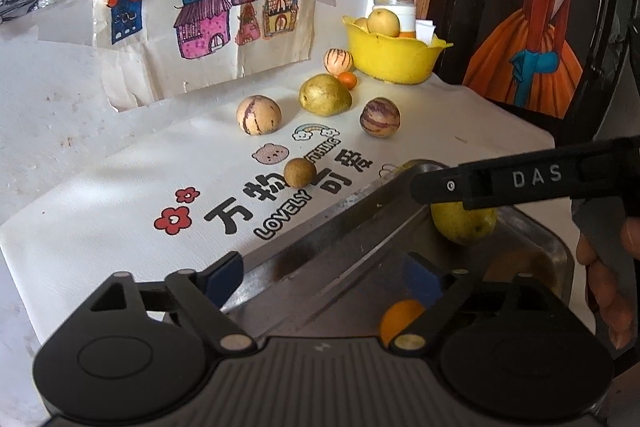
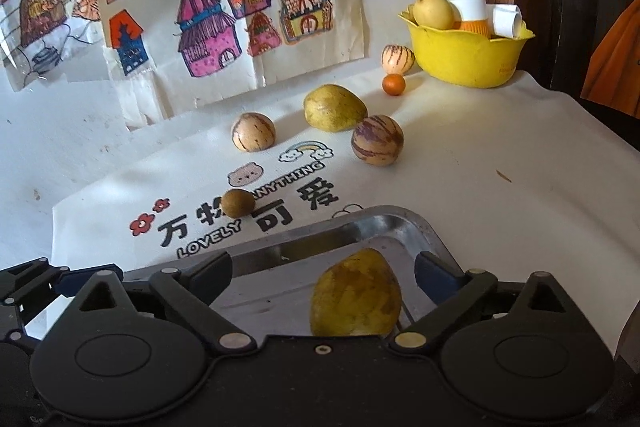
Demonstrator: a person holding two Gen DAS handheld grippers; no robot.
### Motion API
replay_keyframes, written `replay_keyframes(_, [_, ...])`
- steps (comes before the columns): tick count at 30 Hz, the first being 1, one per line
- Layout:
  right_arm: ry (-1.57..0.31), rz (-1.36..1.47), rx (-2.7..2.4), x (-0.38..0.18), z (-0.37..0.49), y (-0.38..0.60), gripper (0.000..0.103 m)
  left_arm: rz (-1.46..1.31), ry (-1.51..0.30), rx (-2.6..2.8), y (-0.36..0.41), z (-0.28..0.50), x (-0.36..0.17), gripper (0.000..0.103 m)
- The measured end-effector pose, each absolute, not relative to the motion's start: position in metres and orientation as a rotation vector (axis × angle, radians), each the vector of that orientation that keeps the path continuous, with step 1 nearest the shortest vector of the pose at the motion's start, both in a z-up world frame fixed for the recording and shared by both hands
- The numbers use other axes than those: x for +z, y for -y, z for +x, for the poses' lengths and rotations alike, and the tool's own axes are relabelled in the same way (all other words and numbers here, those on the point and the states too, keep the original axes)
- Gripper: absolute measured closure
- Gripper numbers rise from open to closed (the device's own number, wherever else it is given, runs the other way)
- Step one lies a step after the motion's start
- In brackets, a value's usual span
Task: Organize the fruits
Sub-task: 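Open the left tool releasing the orange while the right tool releases the pear into the tray, then move both open tools back toward the fruits on the cloth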
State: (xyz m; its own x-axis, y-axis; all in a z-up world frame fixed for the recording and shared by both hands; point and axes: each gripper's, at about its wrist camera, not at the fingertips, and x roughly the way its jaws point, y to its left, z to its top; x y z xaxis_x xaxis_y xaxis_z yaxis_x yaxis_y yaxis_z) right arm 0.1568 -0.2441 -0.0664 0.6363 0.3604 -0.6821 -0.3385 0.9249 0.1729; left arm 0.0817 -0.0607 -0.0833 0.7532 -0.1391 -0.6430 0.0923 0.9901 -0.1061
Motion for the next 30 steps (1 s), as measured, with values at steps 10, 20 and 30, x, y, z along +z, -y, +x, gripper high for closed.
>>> replay_keyframes(10, [-0.706, 0.086, 0.423, -0.032, 0.132, 0.247, 0.001, -0.104, -0.673, -0.112, 0.052, 0.074, -0.069, 0.001])
replay_keyframes(20, [-0.637, 0.124, 0.442, 0.002, 0.104, 0.250, 0.001, -0.151, -0.655, -0.084, 0.035, 0.068, -0.057, 0.001])
replay_keyframes(30, [-0.578, 0.128, 0.450, 0.025, 0.083, 0.252, 0.001, -0.162, -0.622, -0.055, 0.024, 0.058, -0.042, 0.001])
